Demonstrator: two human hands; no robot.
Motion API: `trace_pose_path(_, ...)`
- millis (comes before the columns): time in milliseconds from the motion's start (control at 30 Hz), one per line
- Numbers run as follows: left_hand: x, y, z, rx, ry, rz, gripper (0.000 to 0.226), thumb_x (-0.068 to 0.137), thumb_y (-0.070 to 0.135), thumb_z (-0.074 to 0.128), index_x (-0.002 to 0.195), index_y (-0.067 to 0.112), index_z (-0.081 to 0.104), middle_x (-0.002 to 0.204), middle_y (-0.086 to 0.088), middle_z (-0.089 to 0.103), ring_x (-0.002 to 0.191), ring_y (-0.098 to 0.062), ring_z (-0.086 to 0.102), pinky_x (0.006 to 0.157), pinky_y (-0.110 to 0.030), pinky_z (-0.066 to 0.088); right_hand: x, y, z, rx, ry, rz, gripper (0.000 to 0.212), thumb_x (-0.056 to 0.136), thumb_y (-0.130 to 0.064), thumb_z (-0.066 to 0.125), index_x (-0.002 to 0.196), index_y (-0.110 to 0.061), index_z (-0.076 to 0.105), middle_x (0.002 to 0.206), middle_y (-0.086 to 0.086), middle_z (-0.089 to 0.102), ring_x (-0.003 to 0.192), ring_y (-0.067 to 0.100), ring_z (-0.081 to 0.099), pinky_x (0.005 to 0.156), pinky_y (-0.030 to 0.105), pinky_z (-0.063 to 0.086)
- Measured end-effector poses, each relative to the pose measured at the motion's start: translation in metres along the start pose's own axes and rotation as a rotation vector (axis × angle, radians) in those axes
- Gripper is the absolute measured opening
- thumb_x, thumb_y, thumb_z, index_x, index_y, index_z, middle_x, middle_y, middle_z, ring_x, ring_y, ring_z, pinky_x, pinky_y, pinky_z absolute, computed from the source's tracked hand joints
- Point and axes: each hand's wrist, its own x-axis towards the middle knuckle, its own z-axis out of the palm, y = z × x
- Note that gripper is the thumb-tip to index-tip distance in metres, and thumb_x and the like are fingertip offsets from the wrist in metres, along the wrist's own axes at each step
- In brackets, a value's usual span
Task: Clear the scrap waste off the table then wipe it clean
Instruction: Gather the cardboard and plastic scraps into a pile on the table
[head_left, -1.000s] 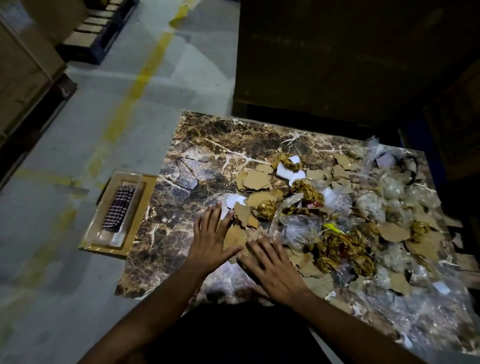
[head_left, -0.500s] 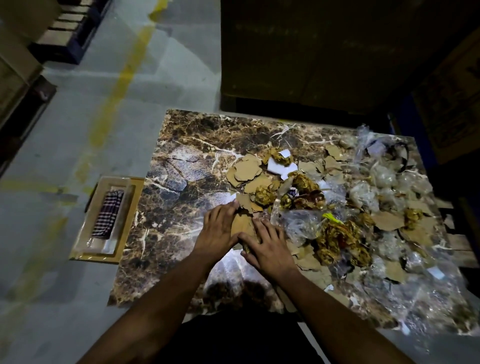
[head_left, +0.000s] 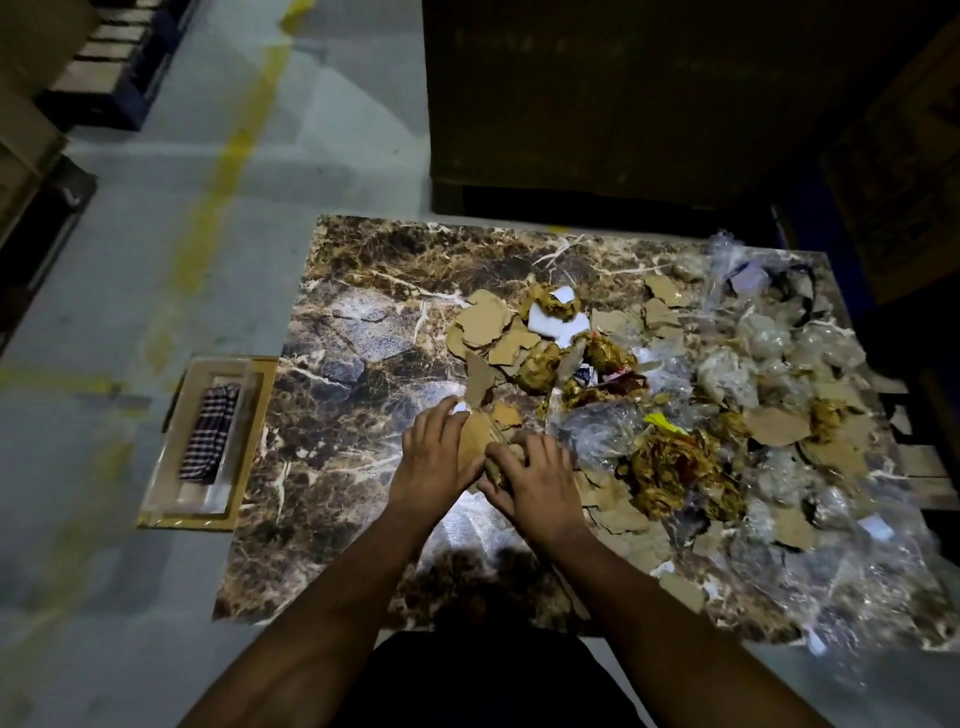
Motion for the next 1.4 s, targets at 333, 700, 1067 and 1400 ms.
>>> trace_pose_path(333,-0.003,0.006,-0.004,-0.124,-0.056,-0.043,0.069,0.098,0.051,0.052,0.153,0.018,0.029,0.13,-0.007,0.053,0.118,-0.026,0.043,0.104,-0.047,0.04,0.002,-0.005,0.006,0.119,0.005,-0.01,0.045,0.085,-0.044,0.071,0.123,-0.029,0.053,0.105,0.001,0.053,0.098,0.027,0.052,0.083,0.042,0.044)
trace_pose_path(700,-0.013,0.034,-0.035,-0.637,0.165,-0.282,0.055,0.103,0.051,0.037,0.15,0.022,0.036,0.139,-0.008,0.046,0.118,-0.021,0.05,0.089,-0.032,0.041,0.01,-0.004,-0.047,0.704,0.247,-0.073,0.037,0.087,-0.044,0.076,0.113,-0.021,0.06,0.104,-0.002,0.058,0.093,0.013,0.055,0.077,0.023,0.046)
trace_pose_path(1067,0.075,0.129,-0.079,-1.034,0.279,-0.191,0.058,0.098,0.044,0.04,0.147,0.013,0.045,0.133,0.0,0.052,0.106,0.005,0.053,0.077,0.0,0.043,0.045,0.063,-0.169,1.477,0.575,0.858,0.05,0.107,-0.048,0.028,0.147,-0.021,0.042,0.144,0.002,0.05,0.128,0.015,0.045,0.104,0.038,0.034)
trace_pose_path(1400,0.124,0.208,-0.015,-0.954,-0.001,-0.282,0.053,0.106,0.043,0.043,0.153,0.019,0.037,0.156,-0.009,0.036,0.141,-0.026,0.038,0.099,-0.027,0.031,0.054,0.129,-0.127,1.242,0.594,0.962,0.058,0.106,-0.048,0.039,0.15,-0.011,0.042,0.149,0.015,0.051,0.138,0.034,0.047,0.109,0.038,0.038)
